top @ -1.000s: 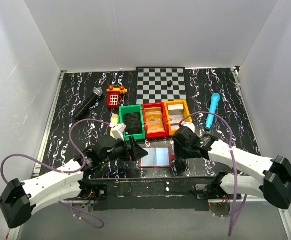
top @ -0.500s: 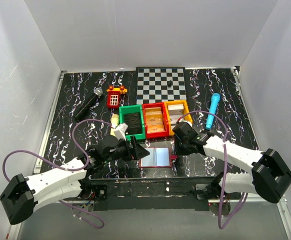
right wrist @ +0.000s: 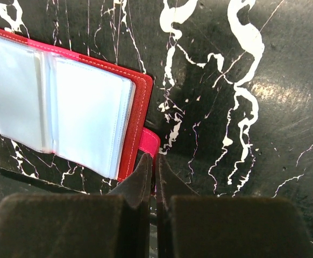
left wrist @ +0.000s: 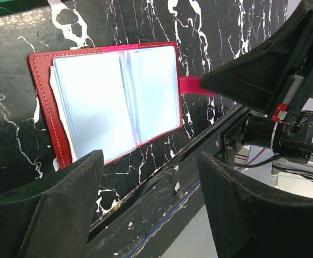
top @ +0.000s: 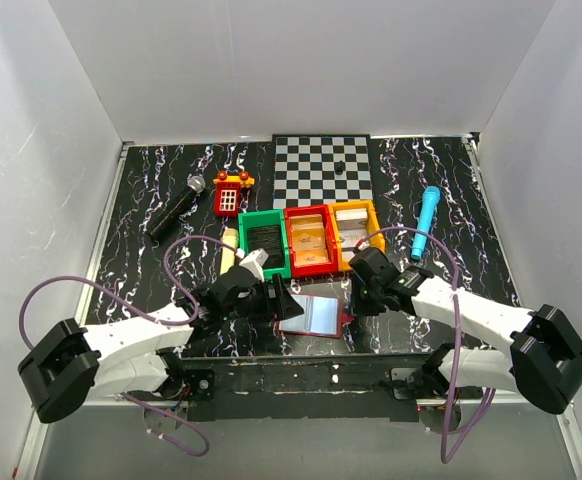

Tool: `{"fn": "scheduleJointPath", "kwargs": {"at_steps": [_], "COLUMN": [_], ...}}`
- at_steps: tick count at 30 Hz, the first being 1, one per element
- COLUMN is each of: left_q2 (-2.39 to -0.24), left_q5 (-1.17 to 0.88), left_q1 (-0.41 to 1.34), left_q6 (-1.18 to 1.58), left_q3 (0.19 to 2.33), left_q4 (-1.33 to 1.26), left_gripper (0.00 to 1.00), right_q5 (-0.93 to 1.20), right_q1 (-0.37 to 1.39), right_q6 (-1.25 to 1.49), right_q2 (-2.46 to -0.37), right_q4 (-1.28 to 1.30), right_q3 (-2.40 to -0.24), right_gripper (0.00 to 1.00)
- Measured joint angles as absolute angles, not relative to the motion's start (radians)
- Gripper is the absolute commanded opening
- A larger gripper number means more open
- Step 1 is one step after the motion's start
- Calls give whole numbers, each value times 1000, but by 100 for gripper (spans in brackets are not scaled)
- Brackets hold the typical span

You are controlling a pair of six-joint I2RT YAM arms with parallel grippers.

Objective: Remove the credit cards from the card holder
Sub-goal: Remove the credit card from the card holder.

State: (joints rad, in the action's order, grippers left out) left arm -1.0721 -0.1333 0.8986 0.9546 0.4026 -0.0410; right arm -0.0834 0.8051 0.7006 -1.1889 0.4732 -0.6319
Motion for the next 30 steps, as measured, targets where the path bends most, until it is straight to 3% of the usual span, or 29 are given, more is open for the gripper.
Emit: {"fn": "scheduleJointPath", "kwargs": {"at_steps": [6, 16, 30], "left_q2": [-1176, -1224, -1288], "left_q5": [-135, -99, -59], "left_q1": [919, 927, 927], "left_q6": [954, 950, 923], "left_q3": [448, 478, 507], "left_q4": [-54, -16, 28], "left_gripper": [59, 68, 67], "right_q5": [-69, -52, -48], "right_q1": [805, 805, 805], "right_q6": [700, 696, 693], "right_q2": [-1171, -1171, -1171], "right_q4": [474, 474, 471], "right_q3": [-600, -593, -593], "right_gripper": [1, 1, 1]}}
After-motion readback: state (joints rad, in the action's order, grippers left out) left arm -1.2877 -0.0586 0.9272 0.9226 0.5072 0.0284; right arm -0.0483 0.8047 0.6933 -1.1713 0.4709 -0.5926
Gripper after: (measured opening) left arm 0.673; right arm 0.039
